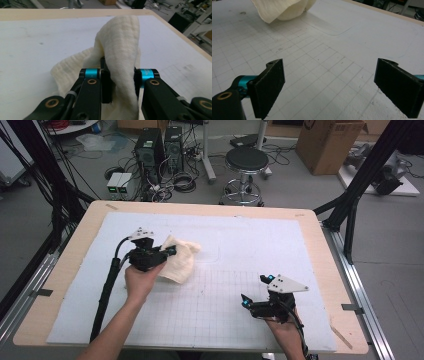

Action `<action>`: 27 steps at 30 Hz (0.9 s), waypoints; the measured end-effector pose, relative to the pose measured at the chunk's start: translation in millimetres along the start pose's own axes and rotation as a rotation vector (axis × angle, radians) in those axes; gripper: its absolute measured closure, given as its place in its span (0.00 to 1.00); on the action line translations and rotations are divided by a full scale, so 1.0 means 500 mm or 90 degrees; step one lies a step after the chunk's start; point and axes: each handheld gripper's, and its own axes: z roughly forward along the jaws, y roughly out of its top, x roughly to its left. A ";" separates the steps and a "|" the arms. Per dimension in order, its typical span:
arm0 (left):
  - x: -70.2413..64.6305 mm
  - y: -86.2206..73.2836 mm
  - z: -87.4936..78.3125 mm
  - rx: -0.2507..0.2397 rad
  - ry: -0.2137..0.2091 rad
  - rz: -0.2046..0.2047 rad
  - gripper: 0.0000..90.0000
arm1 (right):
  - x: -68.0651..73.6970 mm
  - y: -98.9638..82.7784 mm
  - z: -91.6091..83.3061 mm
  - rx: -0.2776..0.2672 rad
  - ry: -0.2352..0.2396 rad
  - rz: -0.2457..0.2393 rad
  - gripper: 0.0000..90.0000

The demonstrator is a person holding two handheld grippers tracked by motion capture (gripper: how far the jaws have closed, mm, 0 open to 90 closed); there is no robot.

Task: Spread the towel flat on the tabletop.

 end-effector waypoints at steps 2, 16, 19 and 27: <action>-0.026 -0.005 0.009 0.002 -0.020 0.000 0.87 | 0.000 0.000 0.000 0.000 -0.001 0.001 0.10; -0.160 -0.040 0.079 0.018 -0.082 0.025 0.85 | -0.002 -0.002 -0.008 -0.004 -0.003 0.001 0.10; -0.158 -0.057 0.100 0.033 -0.051 0.035 0.85 | -0.002 -0.003 -0.008 -0.002 -0.003 -0.001 0.10; -0.146 -0.103 0.142 0.077 -0.012 0.044 0.79 | 0.001 -0.006 -0.005 0.007 0.005 -0.004 0.10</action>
